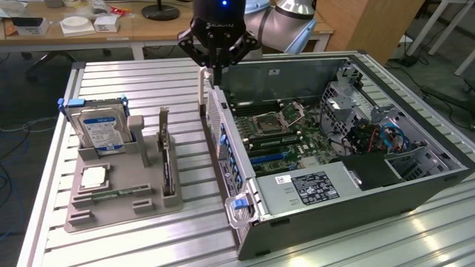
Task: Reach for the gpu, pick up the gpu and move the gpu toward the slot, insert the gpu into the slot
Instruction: 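Reach for the gpu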
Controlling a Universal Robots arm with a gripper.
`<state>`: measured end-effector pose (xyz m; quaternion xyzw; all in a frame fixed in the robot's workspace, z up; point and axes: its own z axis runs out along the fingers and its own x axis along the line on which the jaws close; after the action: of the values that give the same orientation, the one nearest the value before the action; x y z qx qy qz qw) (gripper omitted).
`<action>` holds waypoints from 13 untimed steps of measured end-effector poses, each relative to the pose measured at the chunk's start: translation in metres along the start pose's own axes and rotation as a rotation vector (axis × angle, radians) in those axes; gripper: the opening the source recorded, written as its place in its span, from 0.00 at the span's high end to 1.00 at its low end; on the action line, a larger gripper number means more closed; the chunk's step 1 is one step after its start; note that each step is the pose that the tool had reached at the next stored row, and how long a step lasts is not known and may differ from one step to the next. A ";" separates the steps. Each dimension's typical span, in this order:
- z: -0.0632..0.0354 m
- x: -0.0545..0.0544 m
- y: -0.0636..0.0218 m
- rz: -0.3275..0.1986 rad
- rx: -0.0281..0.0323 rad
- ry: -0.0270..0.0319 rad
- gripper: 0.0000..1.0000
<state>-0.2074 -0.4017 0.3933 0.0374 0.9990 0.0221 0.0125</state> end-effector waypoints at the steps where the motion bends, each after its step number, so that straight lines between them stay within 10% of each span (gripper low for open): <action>1: 0.0000 0.001 -0.0001 0.000 0.0000 0.0000 0.90; 13: -0.0003 0.009 -0.0011 0.000 0.0000 0.0000 0.90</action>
<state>-0.2167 -0.4021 0.3933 0.0374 0.9990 0.0221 0.0125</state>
